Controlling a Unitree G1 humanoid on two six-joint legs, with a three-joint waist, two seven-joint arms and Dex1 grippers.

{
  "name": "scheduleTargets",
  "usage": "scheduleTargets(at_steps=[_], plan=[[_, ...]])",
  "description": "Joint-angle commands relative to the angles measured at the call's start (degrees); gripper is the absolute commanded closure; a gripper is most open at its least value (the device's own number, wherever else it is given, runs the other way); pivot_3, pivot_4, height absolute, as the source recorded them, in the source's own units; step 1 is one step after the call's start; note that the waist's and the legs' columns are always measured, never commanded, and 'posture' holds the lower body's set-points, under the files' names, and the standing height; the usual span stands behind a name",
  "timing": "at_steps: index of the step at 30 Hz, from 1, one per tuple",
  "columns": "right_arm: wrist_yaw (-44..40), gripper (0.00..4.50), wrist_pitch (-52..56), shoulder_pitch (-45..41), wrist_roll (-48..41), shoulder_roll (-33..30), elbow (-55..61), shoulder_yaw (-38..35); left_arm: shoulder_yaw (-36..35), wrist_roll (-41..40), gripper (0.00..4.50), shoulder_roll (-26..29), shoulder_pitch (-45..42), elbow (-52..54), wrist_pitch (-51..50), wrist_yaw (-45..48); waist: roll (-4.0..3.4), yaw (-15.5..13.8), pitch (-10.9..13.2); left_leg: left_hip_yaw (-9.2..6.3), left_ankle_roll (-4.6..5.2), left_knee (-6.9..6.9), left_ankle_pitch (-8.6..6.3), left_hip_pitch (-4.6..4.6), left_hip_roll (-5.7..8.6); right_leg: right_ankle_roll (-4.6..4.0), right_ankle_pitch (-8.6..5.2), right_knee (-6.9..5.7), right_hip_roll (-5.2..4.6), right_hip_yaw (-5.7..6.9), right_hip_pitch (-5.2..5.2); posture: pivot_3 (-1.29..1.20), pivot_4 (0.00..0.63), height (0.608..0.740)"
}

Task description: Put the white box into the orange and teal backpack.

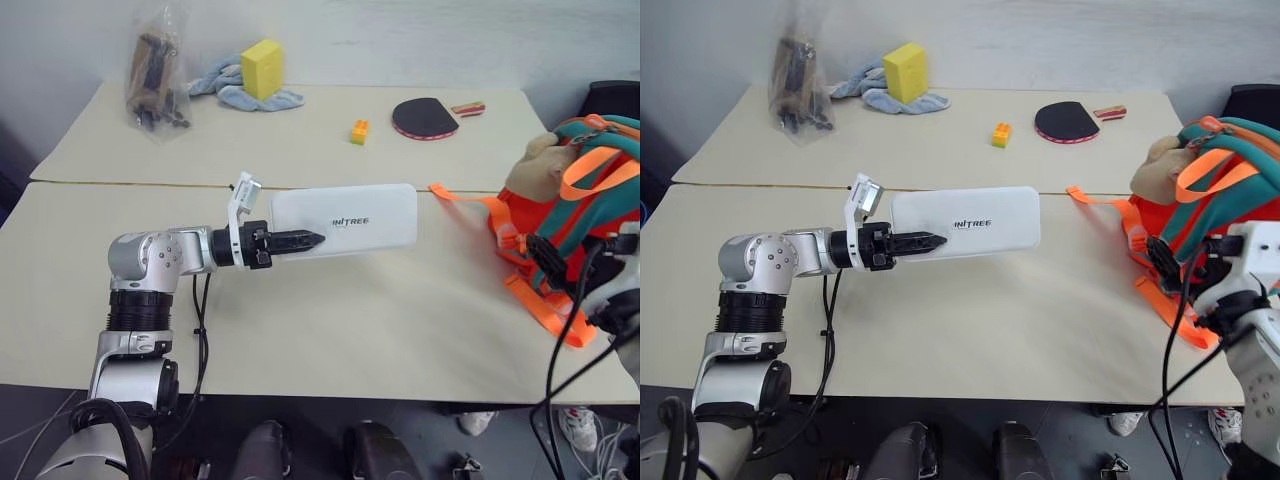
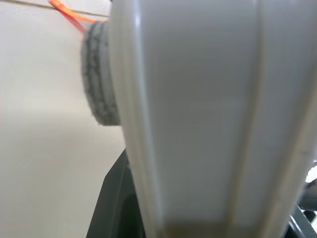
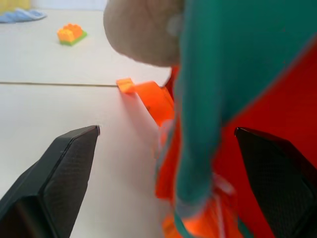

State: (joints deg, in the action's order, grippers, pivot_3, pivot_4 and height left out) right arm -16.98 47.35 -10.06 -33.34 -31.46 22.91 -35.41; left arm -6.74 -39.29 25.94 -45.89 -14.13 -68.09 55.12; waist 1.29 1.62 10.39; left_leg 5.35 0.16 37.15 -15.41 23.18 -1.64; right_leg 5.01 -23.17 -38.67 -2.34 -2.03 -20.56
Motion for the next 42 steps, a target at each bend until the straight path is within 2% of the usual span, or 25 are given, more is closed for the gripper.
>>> scheduleTargets(at_steps=[1,4,6,11,15,18,22,28,32,37,42], plan=[[-0.2,0.02,-6.0,-6.2,3.3,-2.0,-7.8,3.0,-0.6,-0.1,3.14,0.9,-1.2,-0.3,3.6,1.1,0.0,-0.1,0.0,0.0,0.01,0.02,0.0,0.03,0.01,0.0,0.0,0.0,-0.02,0.01,-0.01,0.0,0.15,0.74],[-1.6,0.66,-9.7,-9.6,4.9,-2.8,-12.9,4.8,-0.6,0.6,3.14,1.5,-1.1,-1.1,5.8,0.9,0.0,-0.1,0.0,0.0,0.07,0.04,-0.01,0.1,0.04,0.0,0.0,0.02,-0.08,0.02,-0.04,0.0,0.15,0.74],[-3.3,1.29,-10.9,-9.9,5.2,-3.8,-14.1,5.8,-1.6,0.6,3.14,1.7,-1.1,-1.6,6.6,-0.1,0.0,-0.1,0.0,-0.01,0.07,0.03,-0.02,0.11,0.04,0.0,0.0,0.02,-0.08,0.03,-0.04,0.0,0.15,0.74],[-8.8,3.13,-11.5,-8.3,3.8,-6.0,-12.7,7.3,-3.3,0.9,3.14,2.4,-1.6,-3.4,8.2,-2.1,0.0,0.2,0.0,-0.01,0.08,0.06,-0.01,0.1,0.0,0.0,0.0,-0.03,-0.06,0.03,-0.04,0.0,0.15,0.74],[-16.9,4.49,-8.5,-5.9,-2.4,-8.4,-5.8,9.2,-4.2,0.9,3.14,3.0,-2.7,-3.9,9.0,-3.7,0.0,0.2,0.0,-0.02,0.07,0.03,-0.01,0.1,-0.04,0.0,0.0,-0.02,0.0,0.04,-0.04,0.0,0.15,0.74],[-21.6,4.49,-2.9,-6.5,-10.4,-11.3,0.2,9.5,-5.0,1.2,3.14,3.7,-4.6,-5.2,10.1,-4.6,-0.01,0.1,0.0,-0.01,0.07,0.06,-0.01,0.1,-0.04,0.0,0.0,-0.05,-0.01,0.04,-0.04,0.0,0.15,0.74],[-30.1,4.49,2.6,-7.0,-18.8,-20.1,6.1,10.1,-5.0,4.2,3.14,5.2,-7.4,-11.0,16.2,-5.3,0.0,0.1,0.0,-0.03,0.08,0.05,-0.02,0.11,-0.02,0.0,0.0,0.01,-0.03,0.07,-0.03,0.0,0.15,0.74],[-35.8,4.49,11.3,-11.8,-39.9,-29.9,6.6,2.9,-5.4,1.3,3.14,7.4,-10.4,-8.1,17.5,2.1,0.14,0.0,0.2,-0.09,0.08,0.03,-0.03,0.16,-0.06,0.0,0.0,0.08,-0.04,0.14,-0.05,0.0,0.15,0.74],[-37.5,4.49,16.4,-10.0,-53.6,-35.9,6.9,-2.6,-6.1,-2.8,3.14,7.7,-11.0,-2.9,15.2,6.5,0.18,-0.2,0.2,-0.14,0.19,0.05,-0.09,0.24,-0.04,0.0,0.0,0.15,-0.1,0.2,0.0,0.0,0.15,0.74],[-42.0,4.49,22.1,-0.3,-56.9,-38.2,10.8,-12.3,-5.6,-8.6,3.14,6.9,-11.3,5.0,11.7,9.9,0.21,-0.2,0.3,-0.18,0.31,0.13,-0.16,0.32,-0.02,0.02,0.01,0.24,-0.12,0.23,0.09,0.0,0.15,0.74],[-40.1,4.49,19.8,4.5,-53.2,-36.8,11.3,-13.5,-1.8,-7.1,3.14,7.3,-10.5,7.6,15.0,14.4,0.21,0.0,0.3,-0.16,0.33,0.24,-0.16,0.15,-0.01,0.05,0.03,0.29,-0.11,0.19,0.25,0.0,0.15,0.74]])
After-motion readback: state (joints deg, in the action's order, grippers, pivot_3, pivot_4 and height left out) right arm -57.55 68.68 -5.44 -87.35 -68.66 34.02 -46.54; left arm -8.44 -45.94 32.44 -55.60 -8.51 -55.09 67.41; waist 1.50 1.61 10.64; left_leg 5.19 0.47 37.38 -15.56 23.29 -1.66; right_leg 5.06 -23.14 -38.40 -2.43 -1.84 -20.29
